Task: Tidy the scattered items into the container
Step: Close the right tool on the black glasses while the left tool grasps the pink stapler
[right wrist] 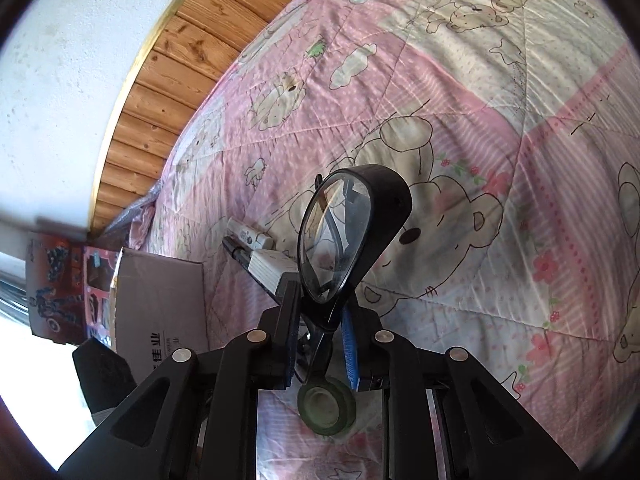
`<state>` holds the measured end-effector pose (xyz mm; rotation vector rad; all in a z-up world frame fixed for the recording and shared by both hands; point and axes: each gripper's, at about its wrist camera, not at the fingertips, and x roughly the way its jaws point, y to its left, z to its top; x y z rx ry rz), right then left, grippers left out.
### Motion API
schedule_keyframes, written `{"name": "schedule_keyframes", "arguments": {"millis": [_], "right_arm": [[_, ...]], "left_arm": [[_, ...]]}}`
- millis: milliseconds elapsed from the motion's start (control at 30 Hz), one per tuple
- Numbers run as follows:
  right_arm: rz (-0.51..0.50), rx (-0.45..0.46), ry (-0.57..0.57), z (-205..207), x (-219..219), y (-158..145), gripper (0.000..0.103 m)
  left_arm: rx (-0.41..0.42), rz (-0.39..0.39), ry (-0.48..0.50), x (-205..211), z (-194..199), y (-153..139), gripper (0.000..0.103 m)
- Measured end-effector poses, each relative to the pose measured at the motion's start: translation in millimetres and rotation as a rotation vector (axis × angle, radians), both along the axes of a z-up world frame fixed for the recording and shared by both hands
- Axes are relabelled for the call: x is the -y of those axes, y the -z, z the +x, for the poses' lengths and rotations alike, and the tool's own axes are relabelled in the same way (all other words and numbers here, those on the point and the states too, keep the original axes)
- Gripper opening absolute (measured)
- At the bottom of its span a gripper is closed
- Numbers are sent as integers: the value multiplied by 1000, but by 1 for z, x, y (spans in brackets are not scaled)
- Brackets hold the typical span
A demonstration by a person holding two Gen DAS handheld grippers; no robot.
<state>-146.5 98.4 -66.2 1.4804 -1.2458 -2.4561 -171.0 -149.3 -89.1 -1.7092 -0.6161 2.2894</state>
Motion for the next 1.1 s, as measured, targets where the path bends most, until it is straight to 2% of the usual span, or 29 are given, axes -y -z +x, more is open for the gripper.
{"name": "schedule_keyframes", "arguments": {"millis": [67,133,233,333,400,467,567,633,700,800,833,900,1000,1100], "right_arm": [[-4,7,0,0,-1,3,21],[-1,16,3,0,-3,7,23],[-9,41,5,-2,-3,15,25],[-23,57,7,-4,-1,22,28],[-24,58,4,-6,0,25,31],[-46,50,11,-9,0,29,35],[-74,37,18,-10,-2,36,33],[-62,27,12,-11,-1,33,27],[-25,12,5,-12,1,26,25],[-31,6,-5,-15,2,26,26],[-41,11,-7,-16,3,30,27],[-69,6,1,-16,1,34,27],[-81,-2,14,-12,-1,31,21],[-82,-8,25,-9,-3,26,19]], "left_arm": [[-93,-144,46,-12,7,-12,66],[-175,-251,94,-21,16,-22,66],[-268,-347,180,-32,30,-29,66],[-289,-400,246,-37,28,-24,66],[-298,-393,263,-38,24,-21,66],[-297,-331,286,-37,22,-18,66],[-273,-251,310,-36,23,-16,53],[-290,-256,329,-39,26,-18,52],[-308,-277,349,-44,29,-19,52],[-318,-288,364,-46,20,-11,52],[-310,-285,369,-47,16,-7,49],[-311,-256,359,-49,11,-3,28],[-307,-248,343,-51,11,-6,28],[-307,-260,330,-51,20,-11,28]]}}
